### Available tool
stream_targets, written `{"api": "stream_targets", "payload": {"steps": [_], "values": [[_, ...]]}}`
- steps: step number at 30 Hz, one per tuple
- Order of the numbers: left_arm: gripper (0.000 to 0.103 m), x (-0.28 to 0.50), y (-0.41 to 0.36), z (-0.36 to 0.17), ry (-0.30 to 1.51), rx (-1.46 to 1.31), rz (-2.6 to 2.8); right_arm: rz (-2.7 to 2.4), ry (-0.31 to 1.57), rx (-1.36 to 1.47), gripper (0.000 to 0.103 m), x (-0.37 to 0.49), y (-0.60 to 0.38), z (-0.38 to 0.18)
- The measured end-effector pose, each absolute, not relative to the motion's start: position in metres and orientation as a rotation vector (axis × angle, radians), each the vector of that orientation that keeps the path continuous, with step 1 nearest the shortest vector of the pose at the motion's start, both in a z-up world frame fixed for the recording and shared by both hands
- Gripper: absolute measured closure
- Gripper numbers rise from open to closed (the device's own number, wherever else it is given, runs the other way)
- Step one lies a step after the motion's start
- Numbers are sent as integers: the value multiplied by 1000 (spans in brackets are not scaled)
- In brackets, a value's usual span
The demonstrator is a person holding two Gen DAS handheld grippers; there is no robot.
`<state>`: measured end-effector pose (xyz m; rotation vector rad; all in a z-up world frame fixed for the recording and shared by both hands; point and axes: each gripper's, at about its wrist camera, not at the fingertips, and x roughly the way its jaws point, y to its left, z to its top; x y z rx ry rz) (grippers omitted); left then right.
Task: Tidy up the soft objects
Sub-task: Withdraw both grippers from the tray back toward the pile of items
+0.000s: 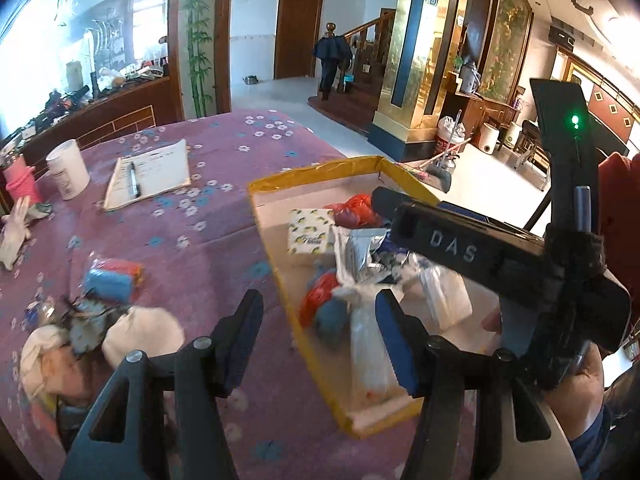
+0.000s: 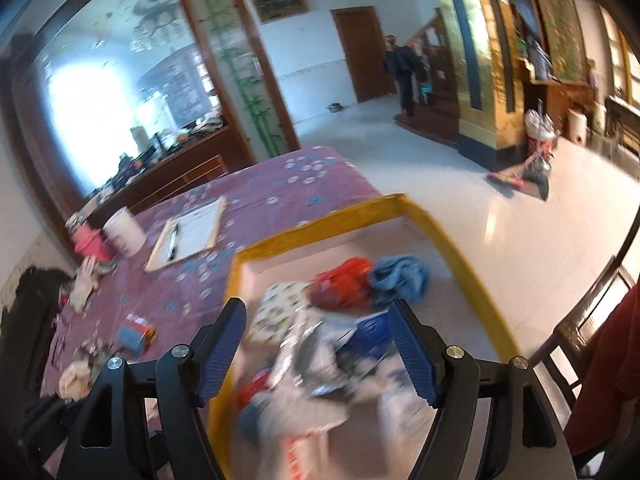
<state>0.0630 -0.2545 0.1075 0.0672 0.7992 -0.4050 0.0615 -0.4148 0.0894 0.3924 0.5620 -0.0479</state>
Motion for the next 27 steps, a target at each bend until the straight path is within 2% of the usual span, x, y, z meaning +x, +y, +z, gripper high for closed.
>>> {"api": "stream_targets", "payload": {"steps": [12,20,27], "values": [[45,10,-189,85,787,50,-359,97,573,300,26,25,-341,94],[45,-20,-97,53,824,-59,-237,248,622,224,25,16,-280,81],[45,-31,-21,49,799,-105,-80,383,691,172,25,23,-228,60]]}}
